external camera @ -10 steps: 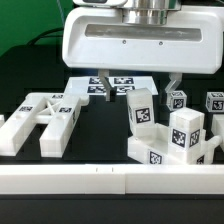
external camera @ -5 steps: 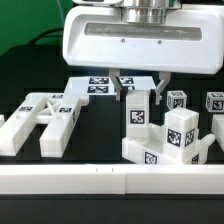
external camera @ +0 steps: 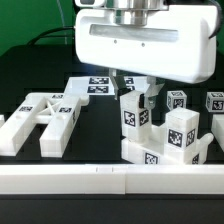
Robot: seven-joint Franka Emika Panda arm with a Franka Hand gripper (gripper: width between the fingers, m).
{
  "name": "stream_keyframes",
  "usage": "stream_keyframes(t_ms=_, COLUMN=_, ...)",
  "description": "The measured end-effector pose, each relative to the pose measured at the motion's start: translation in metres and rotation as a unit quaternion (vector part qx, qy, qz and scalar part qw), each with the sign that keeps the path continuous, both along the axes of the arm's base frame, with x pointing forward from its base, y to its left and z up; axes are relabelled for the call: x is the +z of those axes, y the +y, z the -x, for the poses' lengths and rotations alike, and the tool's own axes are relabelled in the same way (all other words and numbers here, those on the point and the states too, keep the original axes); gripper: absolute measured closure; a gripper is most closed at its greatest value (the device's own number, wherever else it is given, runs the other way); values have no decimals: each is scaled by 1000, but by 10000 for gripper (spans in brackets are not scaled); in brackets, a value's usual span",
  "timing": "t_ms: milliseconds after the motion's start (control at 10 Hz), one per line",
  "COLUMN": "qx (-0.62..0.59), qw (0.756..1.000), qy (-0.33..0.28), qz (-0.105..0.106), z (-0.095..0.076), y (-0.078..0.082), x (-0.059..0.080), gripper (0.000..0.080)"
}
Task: Assemble chair
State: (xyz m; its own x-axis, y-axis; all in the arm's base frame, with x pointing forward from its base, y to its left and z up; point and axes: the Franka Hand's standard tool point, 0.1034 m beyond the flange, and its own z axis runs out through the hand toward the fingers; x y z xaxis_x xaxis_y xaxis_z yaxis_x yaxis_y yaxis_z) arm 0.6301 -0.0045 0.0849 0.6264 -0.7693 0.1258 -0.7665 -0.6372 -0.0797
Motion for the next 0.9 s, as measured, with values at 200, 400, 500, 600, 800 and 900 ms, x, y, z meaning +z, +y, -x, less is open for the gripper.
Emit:
stream_keyframes(t_ms=200, qx=-86, qw=996, qy=-6, qz=-16, z=0, y=0, x=0, gripper=505)
stream_keyframes(t_ms=400, qx=-177, qw=984, qy=-13, qz=-33, z=-1, y=3, x=0, gripper=505)
stream_keyframes(t_ms=500, qx=-217, qw=975, qy=-15, qz=-39, z=-1, y=4, x=0, gripper=505)
stream_keyframes(t_ms=600, qx=-258, qw=965, qy=-16, qz=-45, z=-1, y=5, x=0, gripper=505)
stream_keyframes(t_ms=800, qx=-296, qw=954, qy=-18, qz=-51, z=-1, y=7, x=0, gripper=505)
stream_keyframes(t_ms=900, qx=-301, qw=952, qy=-18, qz=-52, z=-1, y=7, x=-1, gripper=435)
